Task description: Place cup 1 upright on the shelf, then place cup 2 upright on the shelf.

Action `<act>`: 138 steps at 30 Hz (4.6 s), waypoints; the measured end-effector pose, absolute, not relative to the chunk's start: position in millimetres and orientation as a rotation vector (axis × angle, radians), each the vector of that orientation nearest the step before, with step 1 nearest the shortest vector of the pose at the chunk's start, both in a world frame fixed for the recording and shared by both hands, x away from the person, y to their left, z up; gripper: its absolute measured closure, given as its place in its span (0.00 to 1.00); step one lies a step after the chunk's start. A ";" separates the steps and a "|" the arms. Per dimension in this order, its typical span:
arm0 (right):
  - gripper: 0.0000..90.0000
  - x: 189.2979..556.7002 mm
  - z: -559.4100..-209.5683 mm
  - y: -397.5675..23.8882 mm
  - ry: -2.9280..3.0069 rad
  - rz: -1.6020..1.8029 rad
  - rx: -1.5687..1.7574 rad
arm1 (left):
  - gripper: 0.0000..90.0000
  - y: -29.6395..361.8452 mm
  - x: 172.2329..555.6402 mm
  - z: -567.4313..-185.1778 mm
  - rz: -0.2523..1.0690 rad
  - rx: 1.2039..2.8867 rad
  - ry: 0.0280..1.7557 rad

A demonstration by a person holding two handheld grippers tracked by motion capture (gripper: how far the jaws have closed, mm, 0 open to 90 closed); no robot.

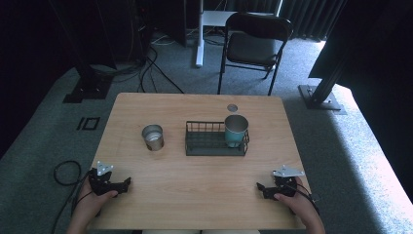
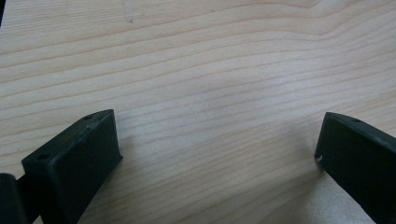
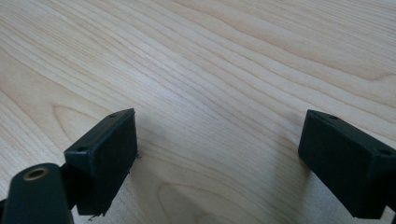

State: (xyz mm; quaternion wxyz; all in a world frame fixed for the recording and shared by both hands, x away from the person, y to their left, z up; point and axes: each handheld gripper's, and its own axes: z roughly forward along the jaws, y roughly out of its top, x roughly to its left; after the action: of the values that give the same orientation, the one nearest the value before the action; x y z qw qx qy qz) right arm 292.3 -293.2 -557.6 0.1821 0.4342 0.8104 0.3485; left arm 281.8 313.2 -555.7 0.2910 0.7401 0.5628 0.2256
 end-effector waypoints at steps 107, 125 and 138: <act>0.12 292.3 -557.6 -293.2 2.288 0.983 1.225 | 0.01 226.7 411.2 -509.7 0.633 1.846 1.183; 0.12 292.3 -557.6 -293.3 2.288 0.983 1.226 | 0.08 221.0 419.4 -515.0 0.663 1.821 1.200; 0.12 292.3 -557.6 -293.3 2.288 0.983 1.226 | 0.15 220.8 418.4 -508.3 0.662 1.814 1.201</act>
State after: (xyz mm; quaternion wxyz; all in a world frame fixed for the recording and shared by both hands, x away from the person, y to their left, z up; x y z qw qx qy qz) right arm 292.3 -293.3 -557.6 0.1820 0.4343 0.8105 0.3483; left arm 418.4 220.8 -508.3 0.4203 0.7239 0.4791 0.2642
